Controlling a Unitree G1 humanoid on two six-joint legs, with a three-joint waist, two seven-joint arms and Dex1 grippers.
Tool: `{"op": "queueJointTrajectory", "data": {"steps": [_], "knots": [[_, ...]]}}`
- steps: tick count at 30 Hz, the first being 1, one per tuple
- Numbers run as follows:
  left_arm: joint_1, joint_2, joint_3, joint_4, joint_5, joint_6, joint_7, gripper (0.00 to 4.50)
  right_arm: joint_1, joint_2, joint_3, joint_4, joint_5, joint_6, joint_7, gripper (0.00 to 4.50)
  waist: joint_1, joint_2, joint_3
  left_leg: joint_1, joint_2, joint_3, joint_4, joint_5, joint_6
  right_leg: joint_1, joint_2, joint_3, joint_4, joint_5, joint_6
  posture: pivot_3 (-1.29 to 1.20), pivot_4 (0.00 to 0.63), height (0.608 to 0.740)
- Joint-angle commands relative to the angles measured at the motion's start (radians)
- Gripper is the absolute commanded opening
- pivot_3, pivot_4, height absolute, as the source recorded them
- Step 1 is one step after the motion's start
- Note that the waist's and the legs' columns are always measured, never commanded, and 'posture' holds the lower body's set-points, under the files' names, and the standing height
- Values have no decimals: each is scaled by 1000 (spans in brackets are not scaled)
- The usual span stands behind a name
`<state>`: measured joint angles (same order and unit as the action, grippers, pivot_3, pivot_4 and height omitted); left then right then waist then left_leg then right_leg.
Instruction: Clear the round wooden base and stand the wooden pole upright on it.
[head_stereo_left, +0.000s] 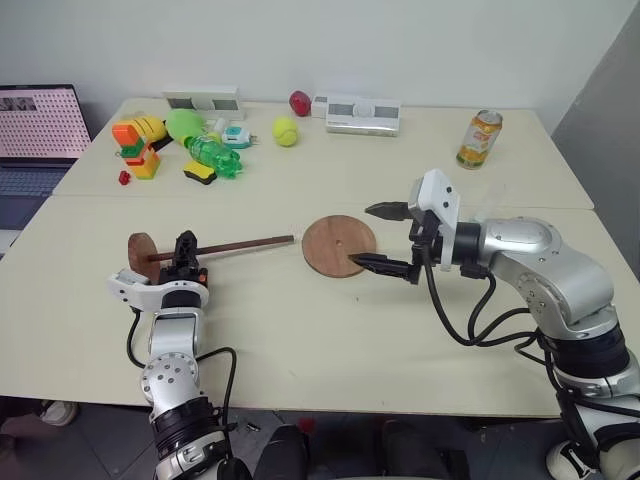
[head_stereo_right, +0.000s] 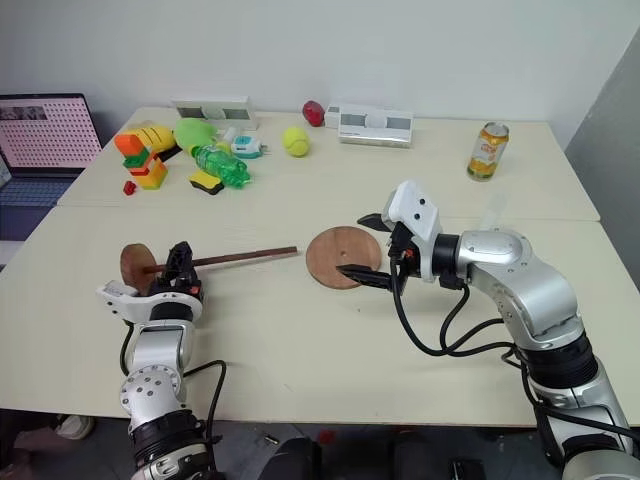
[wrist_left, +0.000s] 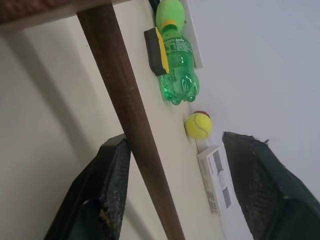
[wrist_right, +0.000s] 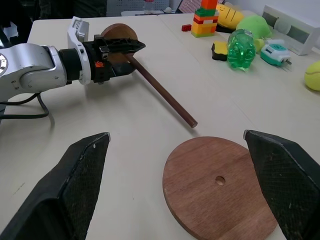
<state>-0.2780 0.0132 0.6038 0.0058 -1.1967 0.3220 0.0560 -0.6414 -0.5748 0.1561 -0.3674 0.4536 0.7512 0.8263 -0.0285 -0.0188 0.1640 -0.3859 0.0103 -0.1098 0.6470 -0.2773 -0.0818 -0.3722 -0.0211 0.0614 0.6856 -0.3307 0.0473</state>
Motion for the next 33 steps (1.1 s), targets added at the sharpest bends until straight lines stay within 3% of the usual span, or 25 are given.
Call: {"op": "queueJointTrajectory", "data": {"steps": [1, 9, 17, 20, 22, 25, 28, 33], "knots": [[-23, 2, 17, -5, -24, -22, -8, 1920, -15, -8, -29, -16, 2, -22, -1, 4500, 0, 0, 0, 0, 0, 0, 0, 0, 0, 0, 0, 0, 0, 0, 0, 0, 150, 740], [-30, 15, 48, 31, -33, -35, -17, 275, -23, -8, -29, -5, 0, -24, 0, 4500, -1, 0, 0, 0, 0, 0, 0, 0, 0, 0, 0, 0, 0, 0, 0, 0, 150, 740], [-37, 76, 8, -24, 6, -9, -43, 236, -29, 5, -31, -3, 3, -18, -18, 4500, -1, 0, 0, 0, 0, 0, 0, 0, 0, 0, 0, 0, 0, 0, 0, 0, 150, 740], [-99, 209, -44, -103, -1, 90, -75, 236, -3, 3, -48, -28, 18, 1, -34, 4500, -1, -5, 3, 0, 0, 0, 0, 0, 0, -1, 0, 0, 0, 0, 0, 0, 150, 740], [-160, 339, -113, -129, 18, 187, -139, 236, 46, -15, -59, -55, 20, -2, -33, 4500, 1, -10, 6, -1, 1, -2, 0, 0, 0, -2, 1, -2, 2, 0, 0, 0, 150, 740], [-265, 459, -191, -110, 38, 276, -230, 236, 116, -23, -65, -90, 12, -6, -51, 4500, 6, -11, 6, -5, 0, -5, 1, 0, -1, -1, 0, -5, 0, 0, 0, 0, 150, 740], [-347, 508, -252, -68, 88, 305, -309, 236, 152, -10, -69, -114, 9, 1, -84, 4500, 1, -10, 5, -6, -2, -4, 1, 0, -1, -1, -2, -6, -3, 0, 0, 0, 150, 740], [-514, 542, -475, 19, 293, 287, -557, 236, 235, 27, -80, -169, -6, 14, -183, 4500, -3, -9, 6, -7, 0, -8, 0, 1, -1, -2, 0, -10, -2, 0, 0, 0, 150, 740]]}}
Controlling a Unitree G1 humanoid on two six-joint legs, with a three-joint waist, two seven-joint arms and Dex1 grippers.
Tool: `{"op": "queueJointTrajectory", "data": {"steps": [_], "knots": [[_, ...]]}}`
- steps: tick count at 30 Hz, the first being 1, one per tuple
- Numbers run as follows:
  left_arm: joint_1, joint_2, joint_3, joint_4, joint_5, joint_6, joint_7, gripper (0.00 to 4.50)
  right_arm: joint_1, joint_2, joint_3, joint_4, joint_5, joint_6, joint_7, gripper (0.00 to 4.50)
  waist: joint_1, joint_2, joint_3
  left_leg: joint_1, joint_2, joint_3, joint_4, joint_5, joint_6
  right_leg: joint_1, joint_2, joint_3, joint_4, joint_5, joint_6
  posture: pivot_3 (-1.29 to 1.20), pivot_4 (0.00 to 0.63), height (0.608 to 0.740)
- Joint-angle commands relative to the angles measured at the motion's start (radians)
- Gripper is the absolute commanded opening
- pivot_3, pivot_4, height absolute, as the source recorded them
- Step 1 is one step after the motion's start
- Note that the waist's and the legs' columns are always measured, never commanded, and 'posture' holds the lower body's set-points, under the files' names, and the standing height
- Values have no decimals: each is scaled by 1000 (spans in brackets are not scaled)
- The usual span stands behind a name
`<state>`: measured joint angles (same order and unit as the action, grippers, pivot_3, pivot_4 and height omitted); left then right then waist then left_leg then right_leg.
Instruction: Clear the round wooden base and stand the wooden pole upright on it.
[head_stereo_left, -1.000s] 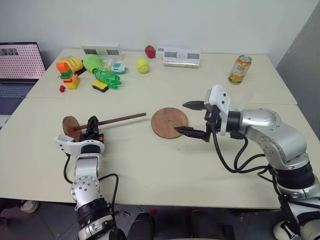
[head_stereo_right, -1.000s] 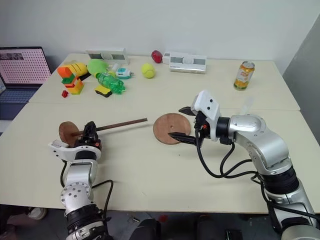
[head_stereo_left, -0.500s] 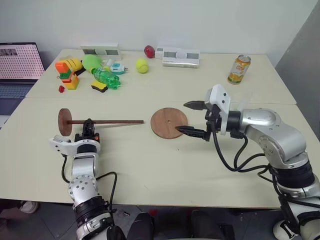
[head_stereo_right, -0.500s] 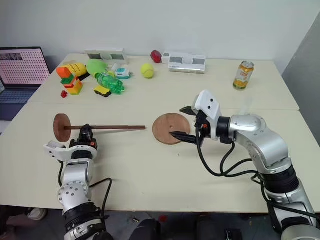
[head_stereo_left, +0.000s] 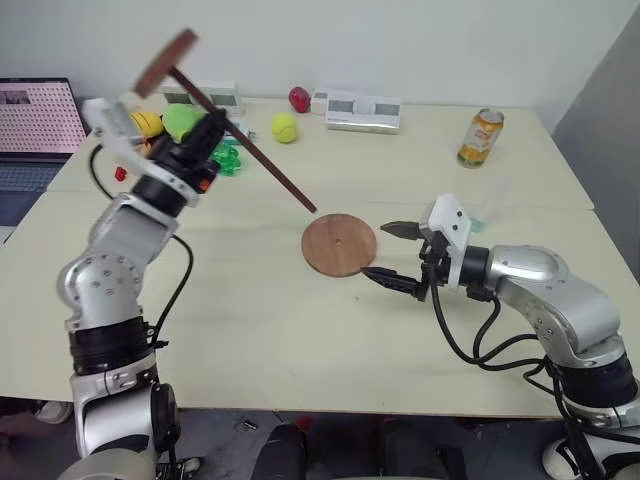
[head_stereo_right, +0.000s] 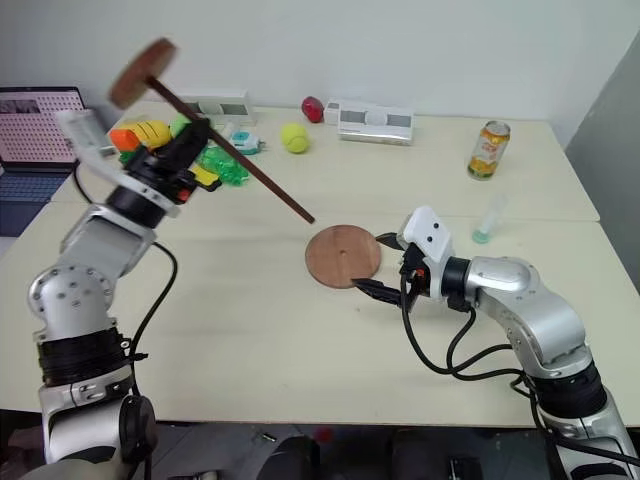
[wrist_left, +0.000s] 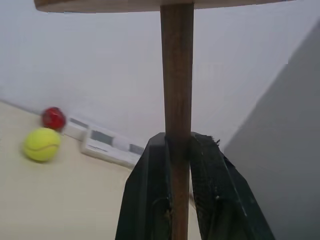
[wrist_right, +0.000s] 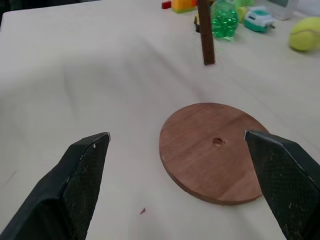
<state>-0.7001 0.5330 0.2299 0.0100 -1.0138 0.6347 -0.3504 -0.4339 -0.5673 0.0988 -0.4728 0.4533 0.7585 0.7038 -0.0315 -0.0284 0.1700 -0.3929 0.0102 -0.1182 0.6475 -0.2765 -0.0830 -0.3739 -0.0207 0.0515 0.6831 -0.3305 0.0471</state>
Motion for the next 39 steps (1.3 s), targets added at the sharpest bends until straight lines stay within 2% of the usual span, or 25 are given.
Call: {"op": "queueJointTrajectory", "data": {"steps": [1, 5, 10, 17, 39], "knots": [[-110, 23, -139, 39, 157, -46, -198, 236, 42, 26, -25, -70, -14, 9, -84, 4500, -1, 1, 0, 0, 0, -1, 0, 0, 0, 0, 0, -1, 0, 0, 0, 0, 150, 740], [-146, 21, -240, 120, 337, -157, -316, 236, 100, 44, -31, -93, -33, 0, -146, 4500, -9, 2, 1, 0, 0, -1, -1, 0, 0, 0, 0, -1, -1, 0, 0, 0, 150, 740], [-163, -30, -244, 178, 391, -192, -382, 236, 165, 76, -29, -134, -49, 1, -211, 4500, -12, 2, 1, -2, 0, -3, 0, 0, 0, 0, 0, -3, 0, 0, 0, 0, 150, 740], [-177, -89, -231, 222, 452, -221, -411, 236, 181, 88, -33, -149, -48, 3, -243, 4500, -10, 2, 1, -4, -1, -5, 1, 0, 0, -1, -1, -5, 0, 0, 0, 0, 150, 740], [-155, -130, -226, 295, 577, -312, -491, 236, 171, 82, -39, -151, -39, 12, -256, 4500, -11, 2, 1, -4, -2, -6, 7, 0, 0, 0, -1, -6, 5, 0, 0, 0, 150, 740]]}}
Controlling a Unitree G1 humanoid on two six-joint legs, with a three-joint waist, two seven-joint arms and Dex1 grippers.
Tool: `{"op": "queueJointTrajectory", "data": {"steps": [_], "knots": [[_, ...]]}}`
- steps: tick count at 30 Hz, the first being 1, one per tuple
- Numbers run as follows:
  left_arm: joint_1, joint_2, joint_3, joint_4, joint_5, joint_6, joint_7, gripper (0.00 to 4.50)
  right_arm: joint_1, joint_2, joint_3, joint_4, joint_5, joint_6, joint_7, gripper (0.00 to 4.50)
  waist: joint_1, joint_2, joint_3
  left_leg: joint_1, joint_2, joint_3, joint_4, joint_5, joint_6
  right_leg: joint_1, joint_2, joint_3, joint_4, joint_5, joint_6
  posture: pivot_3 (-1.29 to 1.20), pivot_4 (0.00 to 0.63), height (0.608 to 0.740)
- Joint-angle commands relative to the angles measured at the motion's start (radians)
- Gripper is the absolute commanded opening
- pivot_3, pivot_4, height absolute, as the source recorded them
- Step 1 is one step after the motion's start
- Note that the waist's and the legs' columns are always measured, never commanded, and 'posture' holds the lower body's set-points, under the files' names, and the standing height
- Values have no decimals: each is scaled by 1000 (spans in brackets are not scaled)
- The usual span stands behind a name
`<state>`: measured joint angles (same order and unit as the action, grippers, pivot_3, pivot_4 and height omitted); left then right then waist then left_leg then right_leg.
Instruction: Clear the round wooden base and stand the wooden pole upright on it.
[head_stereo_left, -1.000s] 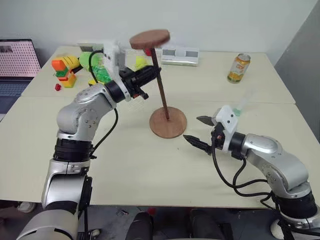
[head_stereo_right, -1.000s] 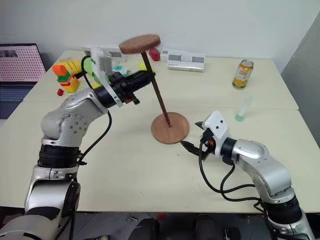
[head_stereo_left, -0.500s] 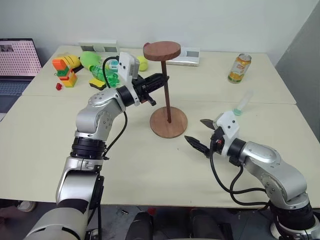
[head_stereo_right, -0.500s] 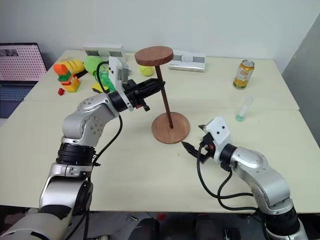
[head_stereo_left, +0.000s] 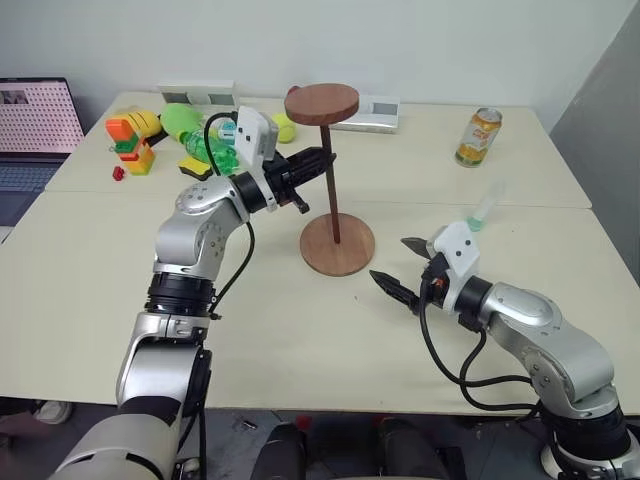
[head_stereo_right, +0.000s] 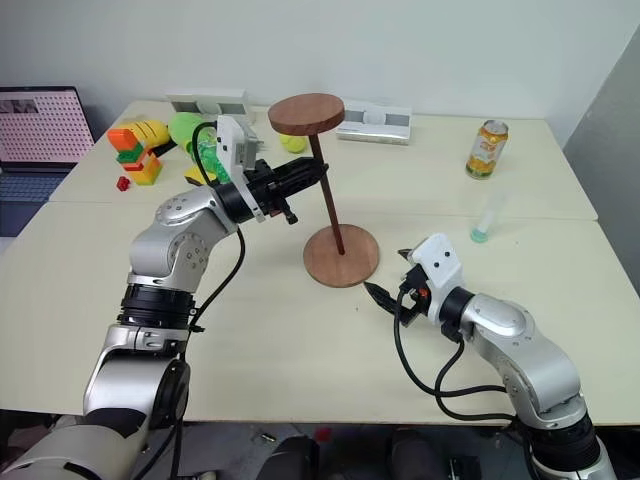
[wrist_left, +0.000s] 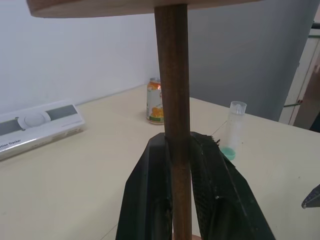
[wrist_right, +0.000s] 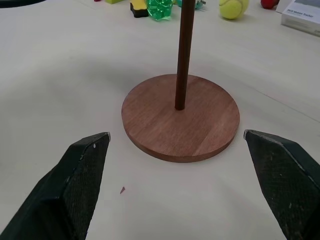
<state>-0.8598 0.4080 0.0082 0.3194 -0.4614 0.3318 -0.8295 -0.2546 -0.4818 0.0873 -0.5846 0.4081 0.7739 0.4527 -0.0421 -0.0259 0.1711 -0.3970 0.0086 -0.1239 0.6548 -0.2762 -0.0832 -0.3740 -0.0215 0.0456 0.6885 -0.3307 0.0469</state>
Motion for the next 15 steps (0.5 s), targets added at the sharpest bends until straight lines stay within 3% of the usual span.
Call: {"op": "queueJointTrajectory", "data": {"steps": [1, 6, 9, 15], "knots": [[13, -7, -6, -21, 24, -4, -15, 236, -9, -3, -28, -38, 6, -3, -6, 4500, 0, 0, 0, 0, 0, 0, 1, 0, 0, 0, 0, 0, 1, 0, 0, 0, 150, 740], [97, -14, -34, -42, 36, 7, -44, 236, -3, -2, -29, -41, 5, 1, -12, 4500, 0, 0, 0, 0, 0, -1, 5, 0, 0, 1, 0, 0, 4, 0, 0, 0, 150, 740], [131, -15, -42, -41, 50, 5, -51, 1196, 1, -4, -33, -45, 7, 6, -14, 4500, 0, 4, -4, 1, -1, -1, 5, 0, 1, 2, 0, 0, 5, 0, 0, 0, 150, 740], [152, -7, -35, 11, 75, -8, -67, 2366, 4, -9, -34, -54, 11, 16, -16, 4500, -3, 4, -3, -1, -1, -2, 6, -1, 2, -1, 1, 0, 8, 0, 0, 0, 150, 740]]}}
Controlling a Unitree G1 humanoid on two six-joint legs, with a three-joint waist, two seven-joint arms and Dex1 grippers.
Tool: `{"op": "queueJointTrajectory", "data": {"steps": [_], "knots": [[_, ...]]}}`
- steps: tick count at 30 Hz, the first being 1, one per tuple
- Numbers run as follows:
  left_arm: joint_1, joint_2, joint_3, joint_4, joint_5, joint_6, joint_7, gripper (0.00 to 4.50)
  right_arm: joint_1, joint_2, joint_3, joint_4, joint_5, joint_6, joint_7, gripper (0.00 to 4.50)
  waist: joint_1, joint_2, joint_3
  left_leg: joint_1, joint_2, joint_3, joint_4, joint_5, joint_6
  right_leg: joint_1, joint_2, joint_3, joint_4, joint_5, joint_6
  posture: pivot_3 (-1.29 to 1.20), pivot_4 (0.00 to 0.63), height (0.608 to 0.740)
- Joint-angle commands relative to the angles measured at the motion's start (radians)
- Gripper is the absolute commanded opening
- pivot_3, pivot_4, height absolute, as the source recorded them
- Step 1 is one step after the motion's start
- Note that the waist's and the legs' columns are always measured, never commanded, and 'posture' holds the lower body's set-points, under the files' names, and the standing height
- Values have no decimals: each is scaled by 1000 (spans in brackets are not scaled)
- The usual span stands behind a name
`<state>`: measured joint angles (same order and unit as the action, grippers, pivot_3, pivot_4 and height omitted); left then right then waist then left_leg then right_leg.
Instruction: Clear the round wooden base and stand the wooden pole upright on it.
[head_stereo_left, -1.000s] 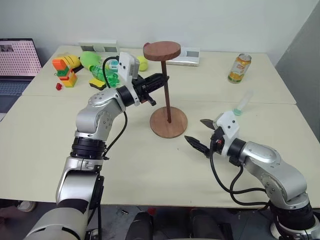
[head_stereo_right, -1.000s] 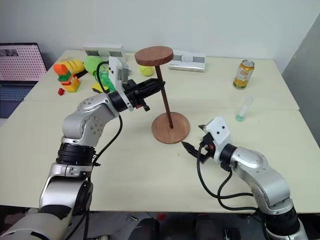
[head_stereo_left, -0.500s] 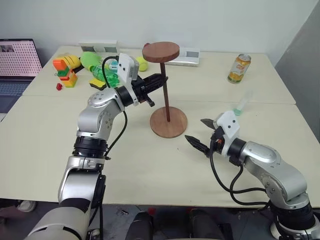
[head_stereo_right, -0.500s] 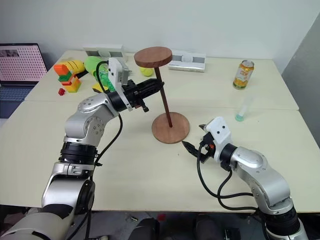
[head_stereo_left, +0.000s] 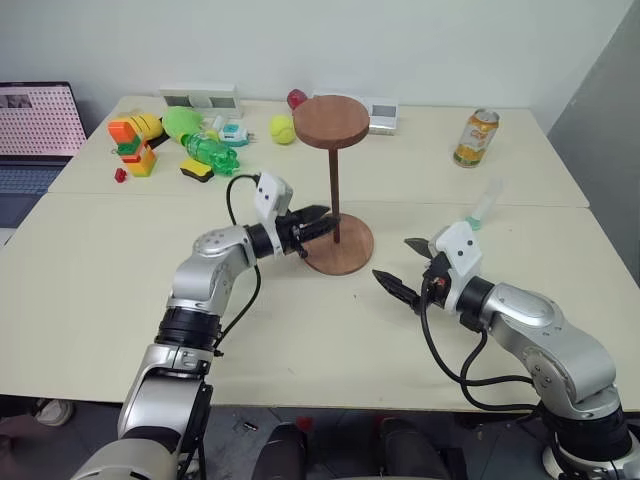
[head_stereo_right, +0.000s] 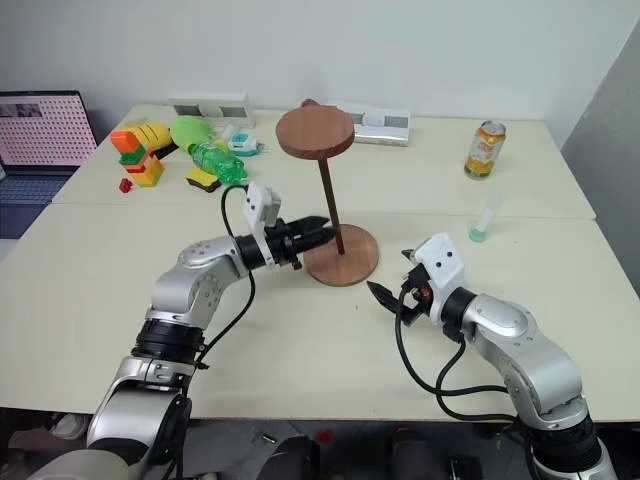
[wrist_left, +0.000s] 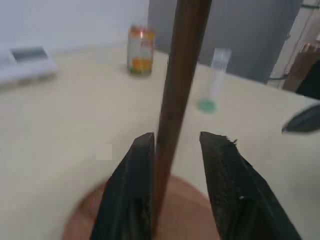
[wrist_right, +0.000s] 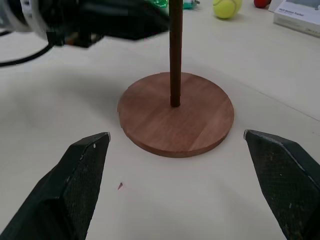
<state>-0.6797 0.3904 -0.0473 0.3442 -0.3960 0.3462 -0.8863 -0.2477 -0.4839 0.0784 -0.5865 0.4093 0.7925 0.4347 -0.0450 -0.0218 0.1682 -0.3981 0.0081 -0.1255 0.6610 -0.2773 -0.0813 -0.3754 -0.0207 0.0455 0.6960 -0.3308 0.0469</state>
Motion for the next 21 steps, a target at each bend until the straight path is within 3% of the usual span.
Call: {"op": "queueJointTrajectory", "data": {"steps": [1, 6, 11, 16, 21], "knots": [[-28, 11, 24, -13, 9, -21, -11, 2484, -2, -9, -25, -54, 11, -2, 2, 4500, 0, 0, 0, 0, 0, 0, 0, 0, 0, 0, 0, 0, 0, 0, 0, 0, 150, 740], [7, 35, 25, -89, -19, 48, -48, 3505, -14, -18, -22, -44, 19, -1, 13, 4500, -2, 0, 0, 0, 0, 0, 0, 0, 0, 0, 0, 0, 0, 0, 0, 0, 150, 740], [85, 154, 54, -227, -38, 145, -94, 4489, -35, -38, -24, -18, 20, -11, 47, 4500, -14, 0, 0, 0, 1, 0, 0, 0, 0, 0, 0, 0, 0, 0, 0, 0, 150, 740], [158, 344, 78, -346, -70, 220, -201, 4489, -31, -103, -51, 0, 31, -28, 122, 4500, -15, 2, 1, 1, 2, -1, -1, -1, 1, 0, 1, 0, 1, -1, -1, 0, 150, 740], [186, 513, 120, -340, -24, 214, -246, 4489, -40, -193, -84, 67, 33, -75, 235, 4500, -9, 2, 2, 1, 1, 0, 0, -1, 2, 1, 0, 0, 0, -1, -1, 0, 150, 740]]}}
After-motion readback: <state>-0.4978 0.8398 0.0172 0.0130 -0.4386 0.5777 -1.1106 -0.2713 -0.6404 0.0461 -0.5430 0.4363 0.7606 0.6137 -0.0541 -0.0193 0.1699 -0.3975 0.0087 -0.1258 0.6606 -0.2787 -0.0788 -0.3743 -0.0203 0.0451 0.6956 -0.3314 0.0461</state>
